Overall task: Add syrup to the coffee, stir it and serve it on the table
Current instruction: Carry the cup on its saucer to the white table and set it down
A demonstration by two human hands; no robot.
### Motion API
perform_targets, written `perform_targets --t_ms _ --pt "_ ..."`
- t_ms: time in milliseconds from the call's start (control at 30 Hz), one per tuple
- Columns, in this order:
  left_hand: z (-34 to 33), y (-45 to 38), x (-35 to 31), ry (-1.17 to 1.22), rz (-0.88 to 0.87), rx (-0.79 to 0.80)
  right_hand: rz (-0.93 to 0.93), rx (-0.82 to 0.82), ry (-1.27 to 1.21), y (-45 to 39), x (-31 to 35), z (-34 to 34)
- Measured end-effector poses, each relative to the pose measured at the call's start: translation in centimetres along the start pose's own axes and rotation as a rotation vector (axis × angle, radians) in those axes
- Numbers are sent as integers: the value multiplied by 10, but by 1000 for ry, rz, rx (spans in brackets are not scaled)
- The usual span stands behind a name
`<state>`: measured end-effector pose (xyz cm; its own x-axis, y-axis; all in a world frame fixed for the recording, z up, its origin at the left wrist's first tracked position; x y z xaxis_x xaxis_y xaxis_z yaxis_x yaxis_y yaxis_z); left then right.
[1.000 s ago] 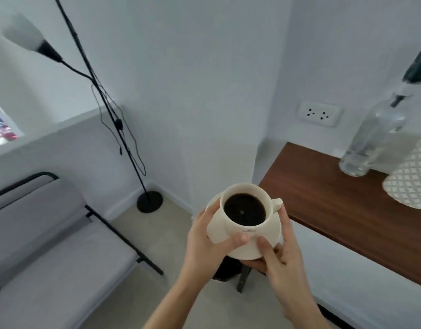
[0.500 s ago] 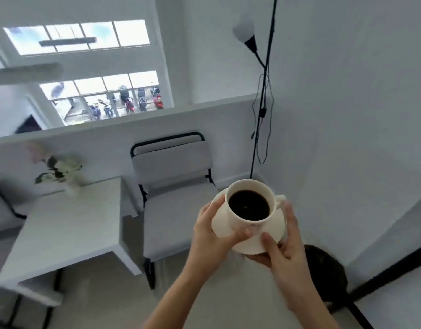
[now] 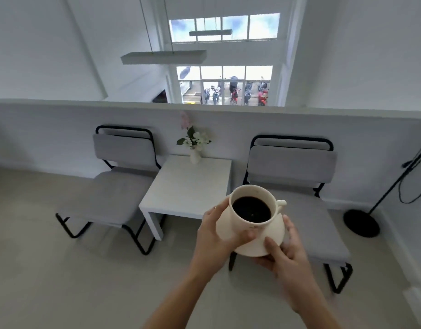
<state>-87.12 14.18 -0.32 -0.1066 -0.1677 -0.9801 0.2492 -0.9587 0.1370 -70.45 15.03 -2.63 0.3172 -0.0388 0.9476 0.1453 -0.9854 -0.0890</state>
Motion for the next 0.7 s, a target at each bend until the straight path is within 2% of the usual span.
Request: perform_targets --t_ms 300,700 --pt "100 -50 28 185 125 -148 -112 175 -8 -76 -60 -92" --pt "164 -179 48 319 196 -265 -186 315 63 -231 -124 -152"
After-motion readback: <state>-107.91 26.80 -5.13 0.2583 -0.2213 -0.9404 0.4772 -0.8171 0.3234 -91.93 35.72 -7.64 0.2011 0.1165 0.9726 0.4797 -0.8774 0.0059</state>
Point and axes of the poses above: each hand's wrist, its own y-axis away from the middle knuckle, its own z-axis out of the back of the hand, x = y × z, the point moved 7 cm from there along -y, towards the middle knuckle, and after that the axes turned 14 degrees about z, right-handed, at the moved point
